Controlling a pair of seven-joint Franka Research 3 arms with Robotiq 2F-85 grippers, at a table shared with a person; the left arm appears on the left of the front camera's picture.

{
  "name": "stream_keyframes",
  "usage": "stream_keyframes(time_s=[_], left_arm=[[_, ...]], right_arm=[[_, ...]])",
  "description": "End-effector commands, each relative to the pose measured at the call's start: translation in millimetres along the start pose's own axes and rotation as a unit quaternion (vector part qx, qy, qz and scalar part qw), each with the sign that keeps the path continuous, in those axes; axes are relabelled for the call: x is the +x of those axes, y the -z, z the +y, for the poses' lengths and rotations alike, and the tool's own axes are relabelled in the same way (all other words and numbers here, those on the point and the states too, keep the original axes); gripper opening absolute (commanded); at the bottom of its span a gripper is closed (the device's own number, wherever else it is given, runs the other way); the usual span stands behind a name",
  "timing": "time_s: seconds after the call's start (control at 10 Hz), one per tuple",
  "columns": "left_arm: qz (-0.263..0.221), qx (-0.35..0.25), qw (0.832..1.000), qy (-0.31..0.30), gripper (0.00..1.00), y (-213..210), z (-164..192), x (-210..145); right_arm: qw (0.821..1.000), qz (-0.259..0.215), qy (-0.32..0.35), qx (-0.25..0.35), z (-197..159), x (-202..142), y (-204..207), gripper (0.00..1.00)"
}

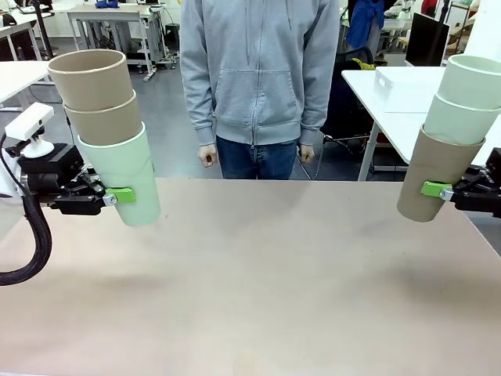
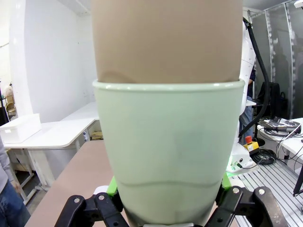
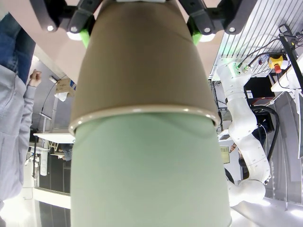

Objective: Stack the cups and store them in the basket.
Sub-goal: Place the stack of Reusable plastic cups into the Pantry Basket.

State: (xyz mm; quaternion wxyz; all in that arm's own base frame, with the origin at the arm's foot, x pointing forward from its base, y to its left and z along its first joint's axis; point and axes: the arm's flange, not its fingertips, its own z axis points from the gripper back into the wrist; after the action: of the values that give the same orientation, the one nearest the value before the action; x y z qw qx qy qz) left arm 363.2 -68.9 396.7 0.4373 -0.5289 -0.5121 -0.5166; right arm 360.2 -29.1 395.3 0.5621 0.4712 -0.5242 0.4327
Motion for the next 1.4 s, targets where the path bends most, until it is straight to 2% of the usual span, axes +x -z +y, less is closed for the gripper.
stream_keyframes(time_s=[0.0,1.3], left_arm=[[-0.004,-0.002,1.000,0.006,0.85,0.8,-0.5,2.7],[-0.004,-0.002,1.000,0.006,0.85,0.8,-0.5,2.7]], right_arm=[[1.000,-0.001,-0.008,-0.001,0.7,3.9,-0.8,0.84],[1.000,-0.001,-0.008,-0.001,0.7,3.9,-0.8,0.84]])
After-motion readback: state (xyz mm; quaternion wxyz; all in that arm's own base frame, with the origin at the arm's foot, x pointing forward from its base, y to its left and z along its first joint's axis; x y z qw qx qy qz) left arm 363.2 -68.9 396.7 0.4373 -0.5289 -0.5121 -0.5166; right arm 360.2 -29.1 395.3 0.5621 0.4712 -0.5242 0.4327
